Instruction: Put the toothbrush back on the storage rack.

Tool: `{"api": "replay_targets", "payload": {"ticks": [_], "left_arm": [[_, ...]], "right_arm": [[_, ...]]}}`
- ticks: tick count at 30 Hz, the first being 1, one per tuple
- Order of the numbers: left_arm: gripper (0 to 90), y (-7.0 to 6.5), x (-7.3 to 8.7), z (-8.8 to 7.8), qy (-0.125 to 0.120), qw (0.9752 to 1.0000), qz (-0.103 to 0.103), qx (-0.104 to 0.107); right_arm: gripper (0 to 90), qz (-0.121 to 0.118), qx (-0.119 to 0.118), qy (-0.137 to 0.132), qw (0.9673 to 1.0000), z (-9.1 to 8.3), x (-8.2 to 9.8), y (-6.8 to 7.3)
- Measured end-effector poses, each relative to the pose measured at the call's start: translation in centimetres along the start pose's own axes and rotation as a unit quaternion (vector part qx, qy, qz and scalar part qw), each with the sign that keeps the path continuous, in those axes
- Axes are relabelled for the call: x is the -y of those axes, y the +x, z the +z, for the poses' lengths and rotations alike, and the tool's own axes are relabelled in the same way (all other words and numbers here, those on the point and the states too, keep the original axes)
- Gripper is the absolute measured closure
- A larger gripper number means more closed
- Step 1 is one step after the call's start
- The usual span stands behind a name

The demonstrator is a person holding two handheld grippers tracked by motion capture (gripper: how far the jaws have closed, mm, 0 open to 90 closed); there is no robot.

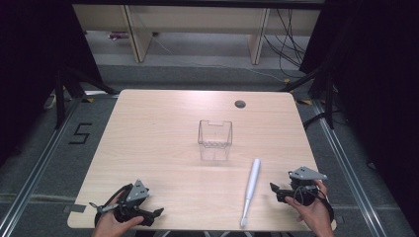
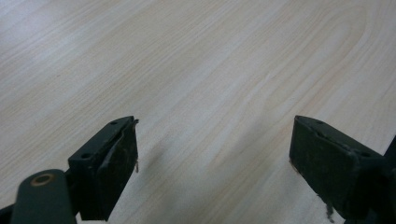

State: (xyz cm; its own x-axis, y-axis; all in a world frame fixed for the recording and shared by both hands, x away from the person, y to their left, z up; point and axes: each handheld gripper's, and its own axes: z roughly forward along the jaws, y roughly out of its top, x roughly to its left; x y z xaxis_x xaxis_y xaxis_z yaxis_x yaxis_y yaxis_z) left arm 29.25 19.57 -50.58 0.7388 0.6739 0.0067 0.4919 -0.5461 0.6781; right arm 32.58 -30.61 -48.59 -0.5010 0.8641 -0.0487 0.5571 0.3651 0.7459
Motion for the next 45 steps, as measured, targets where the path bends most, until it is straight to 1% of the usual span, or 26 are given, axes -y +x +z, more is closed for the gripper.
{"api": "replay_targets", "payload": {"ticks": [1,6,8,9,13,15,17,18,21,24,25,26,29,32,33,35,36,37,38,39,40,41,42,43,44,45], "left_arm": [[14.8,0.0,0.0,0.0,0.001,1.0000,0.001,0.001],[14.8,0.0,0.0,0.0,-0.001,1.0000,0.000,0.000],[14.8,0.0,0.0,0.0,0.000,1.0000,-0.002,-0.001],[14.8,0.0,0.0,0.0,0.001,1.0000,0.000,-0.001],[14.8,0.0,0.0,0.0,0.005,1.0000,0.000,0.002],[14.8,0.0,0.0,0.0,0.007,1.0000,0.001,0.001],[14.8,0.0,0.0,0.0,0.006,1.0000,0.001,0.000],[14.8,0.1,0.0,0.0,0.006,1.0000,0.000,0.000],[14.8,0.0,0.0,0.0,0.005,1.0000,-0.001,0.000],[14.8,0.1,0.0,0.0,0.007,1.0000,-0.001,0.001],[14.8,0.1,0.0,0.0,0.006,1.0000,-0.002,0.001],[14.8,0.1,0.0,0.0,0.006,1.0000,-0.002,0.000],[14.8,0.1,0.0,0.0,0.006,1.0000,-0.001,0.000],[14.7,0.1,0.0,0.0,0.005,1.0000,-0.004,0.000],[14.8,0.1,0.0,0.0,0.005,1.0000,-0.004,0.000],[14.8,0.1,0.0,0.0,0.007,1.0000,-0.001,0.000],[14.8,0.1,0.0,0.0,0.006,1.0000,-0.002,-0.001],[14.8,0.1,0.0,0.0,0.005,1.0000,-0.003,0.000],[14.8,0.1,0.0,0.0,0.005,1.0000,-0.003,0.000],[14.8,0.1,0.0,0.0,0.005,1.0000,-0.004,0.000],[14.8,0.1,0.0,0.0,0.005,1.0000,-0.004,-0.001],[14.7,0.1,0.0,0.0,0.005,1.0000,-0.003,0.000],[14.8,0.1,0.0,0.0,0.007,1.0000,-0.001,0.000],[14.8,0.1,0.0,0.0,0.007,1.0000,-0.001,0.000],[14.8,0.1,0.0,0.0,0.005,1.0000,-0.003,0.000],[14.8,0.1,0.0,0.0,0.005,1.0000,-0.003,0.000]], "right_arm": [[19.4,0.012,-0.004,0.001,0.9999,0.0,0.0,0.2],[20.7,-0.007,-0.004,-0.003,1.0000,0.2,-0.3,0.2],[20.7,-0.010,-0.005,-0.003,0.9999,0.4,-0.5,0.2],[20.7,-0.001,-0.010,-0.005,0.9999,0.5,-0.7,0.3],[21.2,-0.012,-0.013,-0.006,0.9998,0.8,-1.0,0.3],[24.8,-0.009,-0.020,-0.003,0.9997,1.1,-1.2,0.5],[25.8,-0.021,-0.025,-0.003,0.9994,1.2,-1.4,0.5],[25.7,-0.009,-0.029,-0.001,0.9995,1.2,-1.4,0.8],[26.6,-0.024,-0.027,-0.006,0.9993,1.3,-1.9,0.7],[30.8,-0.006,-0.038,-0.003,0.9993,1.3,-2.4,1.1],[32.1,-0.015,-0.038,-0.008,0.9991,1.4,-2.5,1.1],[34.7,-0.009,-0.046,-0.006,0.9989,1.5,-2.8,1.3],[40.6,-0.018,-0.058,-0.010,0.9981,1.9,-3.2,1.3],[44.6,-0.030,-0.055,-0.008,0.9980,2.3,-3.6,1.0],[45.1,-0.031,-0.044,-0.010,0.9985,2.2,-3.8,1.0],[46.0,-0.019,-0.042,-0.014,0.9988,2.4,-3.9,1.0],[47.0,-0.024,-0.041,-0.013,0.9988,2.6,-3.9,0.8],[48.1,-0.017,-0.046,-0.010,0.9988,2.7,-3.9,0.9],[49.1,0.005,-0.046,0.000,0.9989,2.6,-4.0,1.2],[50.7,-0.021,-0.052,-0.009,0.9984,2.9,-4.1,0.8],[52.5,-0.004,-0.048,-0.004,0.9988,2.9,-4.1,1.2],[54.1,-0.023,-0.056,-0.003,0.9981,3.0,-4.3,0.9],[56.6,-0.025,-0.048,-0.010,0.9985,3.2,-4.4,1.0],[58.4,-0.045,-0.047,-0.014,0.9978,3.4,-4.5,0.9],[61.2,-0.038,-0.047,-0.012,0.9981,3.5,-4.6,1.1],[63.9,-0.043,-0.049,-0.010,0.9979,3.6,-4.7,1.2]]}}
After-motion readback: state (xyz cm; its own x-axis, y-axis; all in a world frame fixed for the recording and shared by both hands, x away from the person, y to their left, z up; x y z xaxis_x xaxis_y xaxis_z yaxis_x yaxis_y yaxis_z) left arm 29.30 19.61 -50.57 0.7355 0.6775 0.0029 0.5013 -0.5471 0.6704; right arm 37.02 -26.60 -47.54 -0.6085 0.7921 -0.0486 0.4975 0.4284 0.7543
